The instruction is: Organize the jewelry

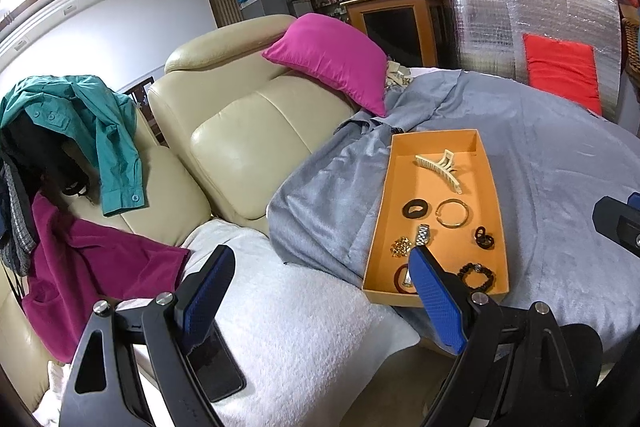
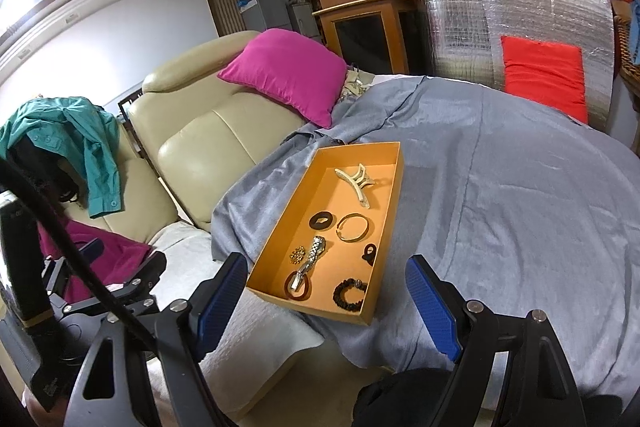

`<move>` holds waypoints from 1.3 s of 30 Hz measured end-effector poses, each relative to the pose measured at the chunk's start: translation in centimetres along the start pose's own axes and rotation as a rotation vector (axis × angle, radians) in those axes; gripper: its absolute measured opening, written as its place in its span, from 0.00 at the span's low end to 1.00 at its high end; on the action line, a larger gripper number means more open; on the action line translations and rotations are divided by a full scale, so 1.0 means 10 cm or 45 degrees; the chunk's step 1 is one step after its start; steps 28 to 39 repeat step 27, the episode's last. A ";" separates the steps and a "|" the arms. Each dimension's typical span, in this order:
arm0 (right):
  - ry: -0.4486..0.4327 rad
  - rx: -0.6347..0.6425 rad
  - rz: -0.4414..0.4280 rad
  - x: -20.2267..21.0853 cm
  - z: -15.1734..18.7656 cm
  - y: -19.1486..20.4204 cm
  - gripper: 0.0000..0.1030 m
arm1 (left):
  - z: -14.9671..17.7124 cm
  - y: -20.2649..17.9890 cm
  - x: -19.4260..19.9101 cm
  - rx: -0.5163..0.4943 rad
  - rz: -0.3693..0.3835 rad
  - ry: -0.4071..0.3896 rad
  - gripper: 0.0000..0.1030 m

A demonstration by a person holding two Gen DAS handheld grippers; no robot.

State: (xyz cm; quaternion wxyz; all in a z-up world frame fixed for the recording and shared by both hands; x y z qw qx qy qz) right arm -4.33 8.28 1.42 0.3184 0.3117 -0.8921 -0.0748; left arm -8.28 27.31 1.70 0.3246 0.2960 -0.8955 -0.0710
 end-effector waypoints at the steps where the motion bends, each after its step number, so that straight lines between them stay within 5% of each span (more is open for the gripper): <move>1: 0.004 0.000 0.005 -0.05 -0.02 0.00 0.81 | -0.02 0.00 -0.06 0.002 0.003 0.003 0.86; 19: 0.094 -0.017 0.008 -0.79 -0.17 -0.03 0.81 | -0.19 -0.02 -0.64 -0.023 -0.002 0.073 0.86; 23: 0.079 -0.076 -0.004 -0.80 -0.20 -0.22 0.81 | -0.24 -0.16 -0.68 -0.033 0.025 0.067 0.86; 27: 0.008 -0.142 0.070 -0.62 -0.30 -0.73 0.81 | -0.39 -0.67 -0.60 -0.125 0.179 0.041 0.86; 39: 0.008 -0.142 0.070 -0.62 -0.30 -0.73 0.81 | -0.39 -0.67 -0.60 -0.125 0.179 0.041 0.86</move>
Point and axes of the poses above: each gripper's, at about its wrist camera, not at the fingertips, and x roughly against the way its jaws point, y to its left, z to its underside, the point moved 1 cm from there along -x, roughly the way its jaws point, and after that the axes turned 8 degrees about -z, right-handed, at the moved point
